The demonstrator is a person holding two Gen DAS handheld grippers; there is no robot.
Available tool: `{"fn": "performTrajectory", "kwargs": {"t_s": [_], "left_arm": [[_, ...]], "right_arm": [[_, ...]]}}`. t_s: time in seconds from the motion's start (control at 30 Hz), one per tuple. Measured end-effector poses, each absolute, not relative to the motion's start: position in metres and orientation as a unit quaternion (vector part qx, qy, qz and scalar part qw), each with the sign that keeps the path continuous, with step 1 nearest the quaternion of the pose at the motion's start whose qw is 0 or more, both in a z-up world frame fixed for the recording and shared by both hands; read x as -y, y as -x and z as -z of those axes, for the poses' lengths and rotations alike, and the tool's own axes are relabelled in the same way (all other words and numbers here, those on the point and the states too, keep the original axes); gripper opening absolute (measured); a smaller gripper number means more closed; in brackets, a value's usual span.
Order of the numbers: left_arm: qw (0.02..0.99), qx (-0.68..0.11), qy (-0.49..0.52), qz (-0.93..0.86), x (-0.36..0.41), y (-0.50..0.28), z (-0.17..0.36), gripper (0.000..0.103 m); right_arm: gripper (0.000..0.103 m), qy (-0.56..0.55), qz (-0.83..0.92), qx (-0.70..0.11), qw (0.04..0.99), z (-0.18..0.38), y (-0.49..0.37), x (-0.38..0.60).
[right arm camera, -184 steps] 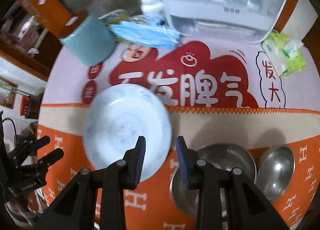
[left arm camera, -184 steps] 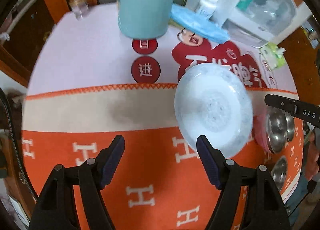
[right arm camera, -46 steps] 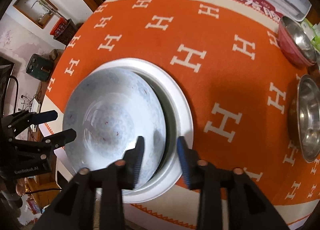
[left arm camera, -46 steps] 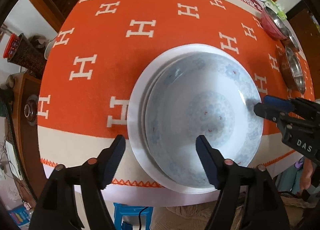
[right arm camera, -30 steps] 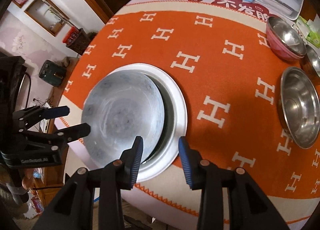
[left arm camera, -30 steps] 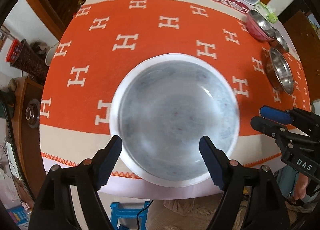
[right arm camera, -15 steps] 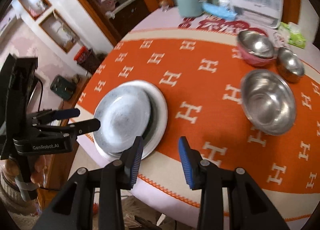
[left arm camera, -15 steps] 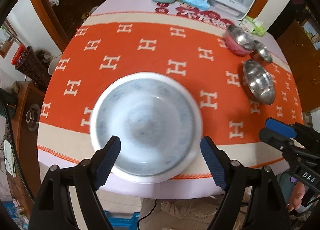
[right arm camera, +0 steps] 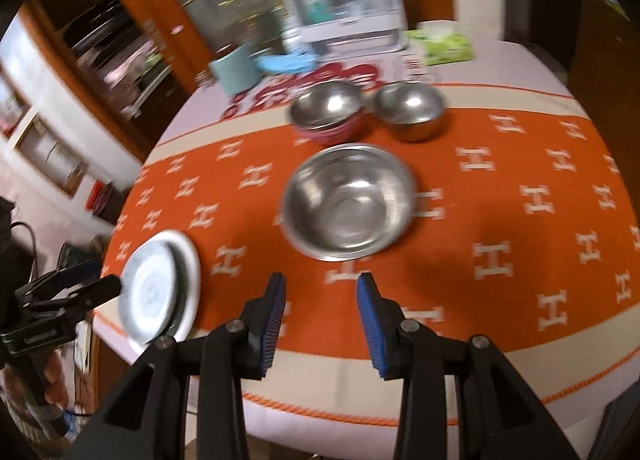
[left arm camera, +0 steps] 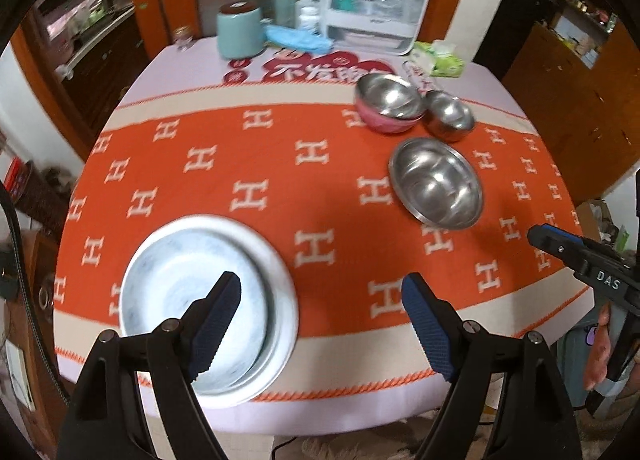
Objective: Organize plates and bowls
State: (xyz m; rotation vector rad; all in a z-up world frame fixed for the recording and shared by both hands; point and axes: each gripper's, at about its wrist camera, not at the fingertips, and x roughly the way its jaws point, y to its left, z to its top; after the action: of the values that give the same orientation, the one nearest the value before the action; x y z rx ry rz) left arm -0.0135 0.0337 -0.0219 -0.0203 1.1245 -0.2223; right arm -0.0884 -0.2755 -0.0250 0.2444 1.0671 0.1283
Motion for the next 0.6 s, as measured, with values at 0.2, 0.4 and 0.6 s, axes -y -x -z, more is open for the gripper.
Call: {"fn": "performTrajectory", "kwargs": {"t_s": [0.2,0.4,0.6], "left_arm": [[0.843,-0.523,0.003,0.131,0.0,-0.024,0.025,0.082],[0.839,-0.526,-0.012,0.14,0.037,-0.074,0.056,0.082],[0.814,-0.559,-0.001,0.158,0.067,-0.125,0.099,0.081]], "right_arm": [[0.037,-0.13,-0.014,-0.512,0.849,0.034,0.073,0.305],[0.037,-0.129,0.018,-0.533,0.836,0.057,0.04,0.318],[0.037,-0.136,0.02,-0.577,0.805,0.096,-0.007,0.325]]}}
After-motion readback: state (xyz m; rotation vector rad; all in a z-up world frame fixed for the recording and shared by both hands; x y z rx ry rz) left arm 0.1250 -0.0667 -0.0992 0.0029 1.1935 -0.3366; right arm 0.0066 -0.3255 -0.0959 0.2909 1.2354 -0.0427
